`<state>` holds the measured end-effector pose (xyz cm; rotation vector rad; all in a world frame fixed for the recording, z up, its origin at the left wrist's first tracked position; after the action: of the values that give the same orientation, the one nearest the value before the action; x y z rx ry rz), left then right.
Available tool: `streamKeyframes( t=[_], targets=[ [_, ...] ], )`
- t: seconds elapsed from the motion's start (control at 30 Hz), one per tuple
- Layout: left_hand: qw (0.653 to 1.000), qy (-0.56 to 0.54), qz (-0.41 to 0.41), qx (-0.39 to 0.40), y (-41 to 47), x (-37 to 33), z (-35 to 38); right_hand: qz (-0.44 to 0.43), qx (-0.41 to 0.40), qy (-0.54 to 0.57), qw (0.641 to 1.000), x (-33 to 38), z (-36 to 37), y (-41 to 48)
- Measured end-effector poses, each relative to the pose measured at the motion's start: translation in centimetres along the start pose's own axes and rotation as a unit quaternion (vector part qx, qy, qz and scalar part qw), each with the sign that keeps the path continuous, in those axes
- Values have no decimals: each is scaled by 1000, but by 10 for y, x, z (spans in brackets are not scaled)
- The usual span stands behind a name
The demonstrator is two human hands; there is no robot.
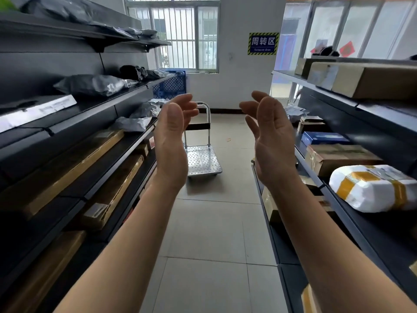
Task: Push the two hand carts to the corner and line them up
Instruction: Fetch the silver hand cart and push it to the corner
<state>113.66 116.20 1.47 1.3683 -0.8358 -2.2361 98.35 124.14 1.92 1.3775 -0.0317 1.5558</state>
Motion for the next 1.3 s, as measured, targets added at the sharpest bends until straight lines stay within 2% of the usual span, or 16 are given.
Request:
streamKeyframes(
  t=[0.33,0.7,1.3],
  targets=[
    [1000,-4,1,10,112,92,-12,-7,-3,-8,1000,-88,69,90],
    [1000,-13,-17,12,180,184,2,5,-16,-25,1000,-174,83,167],
    [1000,12,0,-4,302,349,100,4,14,-12,1000,-308,75,367]
  ],
)
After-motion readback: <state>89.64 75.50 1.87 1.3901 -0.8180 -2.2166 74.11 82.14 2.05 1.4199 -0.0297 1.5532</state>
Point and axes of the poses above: each hand's wrist, its own y-axis towards the middle knuckle, its own z-axis out of the palm, x = y × z, the point moved 7 cm from there along y, towards the middle knuckle, and after that the axes turned 10 degrees about -x, right-handed, at the moved point
